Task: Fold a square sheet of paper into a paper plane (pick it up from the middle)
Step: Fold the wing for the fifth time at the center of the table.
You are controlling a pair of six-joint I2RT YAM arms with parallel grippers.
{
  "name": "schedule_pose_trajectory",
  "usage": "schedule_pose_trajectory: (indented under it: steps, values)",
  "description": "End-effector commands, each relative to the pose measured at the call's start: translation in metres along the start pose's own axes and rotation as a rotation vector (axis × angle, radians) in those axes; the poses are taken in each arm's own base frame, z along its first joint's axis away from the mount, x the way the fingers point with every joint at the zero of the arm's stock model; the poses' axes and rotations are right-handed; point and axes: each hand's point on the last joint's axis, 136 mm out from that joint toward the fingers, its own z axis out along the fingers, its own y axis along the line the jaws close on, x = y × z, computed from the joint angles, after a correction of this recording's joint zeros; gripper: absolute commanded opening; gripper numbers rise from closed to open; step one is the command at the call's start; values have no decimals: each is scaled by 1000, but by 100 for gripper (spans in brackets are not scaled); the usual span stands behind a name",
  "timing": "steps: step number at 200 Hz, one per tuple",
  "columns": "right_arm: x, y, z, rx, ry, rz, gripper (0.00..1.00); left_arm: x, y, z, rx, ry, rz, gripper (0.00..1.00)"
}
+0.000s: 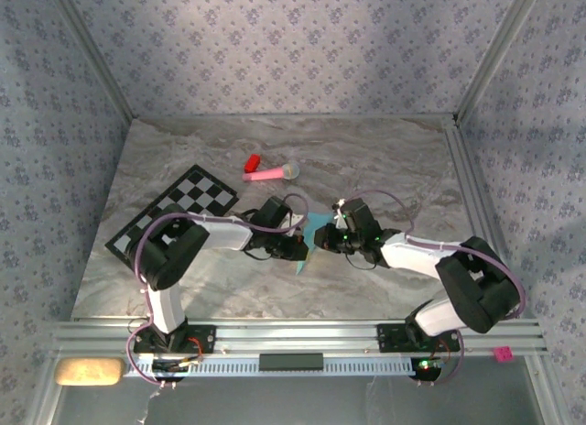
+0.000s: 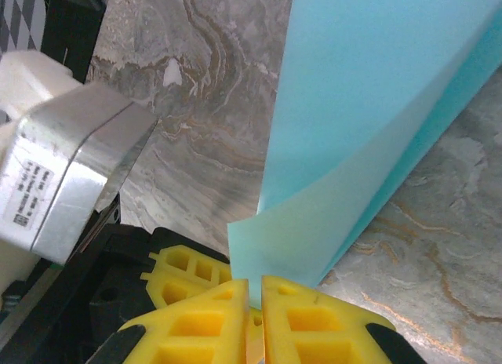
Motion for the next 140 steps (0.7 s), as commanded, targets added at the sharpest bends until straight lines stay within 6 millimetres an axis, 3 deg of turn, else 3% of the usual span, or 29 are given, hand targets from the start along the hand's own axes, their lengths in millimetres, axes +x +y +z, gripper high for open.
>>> schedule_pose_trajectory:
  steps: [1, 140]
  values:
    - [2, 2, 6, -11, 34, -5, 13, 5, 4, 6, 21, 42, -33, 0]
    - [-19, -8, 14, -63, 10, 92, 14, 2, -5, 3, 162, 62, -137, 0]
